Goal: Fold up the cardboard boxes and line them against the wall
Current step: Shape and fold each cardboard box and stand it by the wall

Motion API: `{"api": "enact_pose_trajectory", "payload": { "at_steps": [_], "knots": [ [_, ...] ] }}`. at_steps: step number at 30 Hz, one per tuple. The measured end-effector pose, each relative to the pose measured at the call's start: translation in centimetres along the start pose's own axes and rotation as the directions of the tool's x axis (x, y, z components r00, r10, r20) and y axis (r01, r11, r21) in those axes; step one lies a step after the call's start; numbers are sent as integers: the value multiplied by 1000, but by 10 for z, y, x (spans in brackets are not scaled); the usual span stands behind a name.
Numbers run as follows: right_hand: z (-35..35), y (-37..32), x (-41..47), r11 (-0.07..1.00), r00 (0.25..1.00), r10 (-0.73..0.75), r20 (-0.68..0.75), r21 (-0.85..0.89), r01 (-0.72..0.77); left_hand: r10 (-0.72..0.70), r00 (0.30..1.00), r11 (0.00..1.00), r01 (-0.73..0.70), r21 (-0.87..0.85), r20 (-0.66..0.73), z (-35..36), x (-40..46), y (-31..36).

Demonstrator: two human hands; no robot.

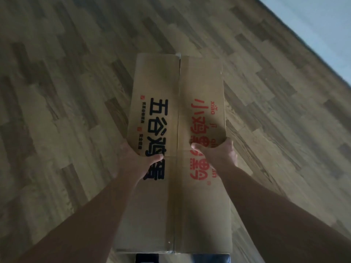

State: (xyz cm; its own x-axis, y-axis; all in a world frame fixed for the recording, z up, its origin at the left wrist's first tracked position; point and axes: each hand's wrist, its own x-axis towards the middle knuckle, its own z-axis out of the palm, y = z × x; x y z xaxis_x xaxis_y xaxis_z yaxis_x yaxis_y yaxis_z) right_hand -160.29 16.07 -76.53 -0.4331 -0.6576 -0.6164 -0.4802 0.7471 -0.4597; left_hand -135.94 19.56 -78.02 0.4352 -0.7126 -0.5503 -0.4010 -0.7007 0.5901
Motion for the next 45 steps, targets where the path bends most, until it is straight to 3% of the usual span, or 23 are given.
{"api": "enact_pose_trajectory", "payload": {
  "at_steps": [5,12,15,20,27,31,37,45],
  "knots": [
    [-93,-6,-53,995,992,42,-119,98,-30,129,989,991,-131,23,68,-20,-58,76],
    [-301,17,-166,931,934,167,-316,364,-44,358,892,928,-372,-4,275,-16,-204,229],
    [-396,57,-215,893,900,203,-386,450,-8,461,826,865,-500,42,323,9,-287,289],
    [-553,170,-300,818,821,289,-493,572,56,647,661,706,-708,28,380,58,-494,367],
    [-698,352,-410,756,706,415,-574,649,83,700,542,585,-808,62,464,155,-734,385],
    [-758,466,-488,691,608,536,-585,718,81,718,403,467,-883,35,568,213,-871,373],
    [-827,626,-597,595,402,724,-561,802,49,653,204,321,-947,-23,730,311,-1061,335],
    [-930,819,-661,511,189,847,-497,859,-31,495,22,299,-943,-146,869,463,-1268,297]
  ]
}}
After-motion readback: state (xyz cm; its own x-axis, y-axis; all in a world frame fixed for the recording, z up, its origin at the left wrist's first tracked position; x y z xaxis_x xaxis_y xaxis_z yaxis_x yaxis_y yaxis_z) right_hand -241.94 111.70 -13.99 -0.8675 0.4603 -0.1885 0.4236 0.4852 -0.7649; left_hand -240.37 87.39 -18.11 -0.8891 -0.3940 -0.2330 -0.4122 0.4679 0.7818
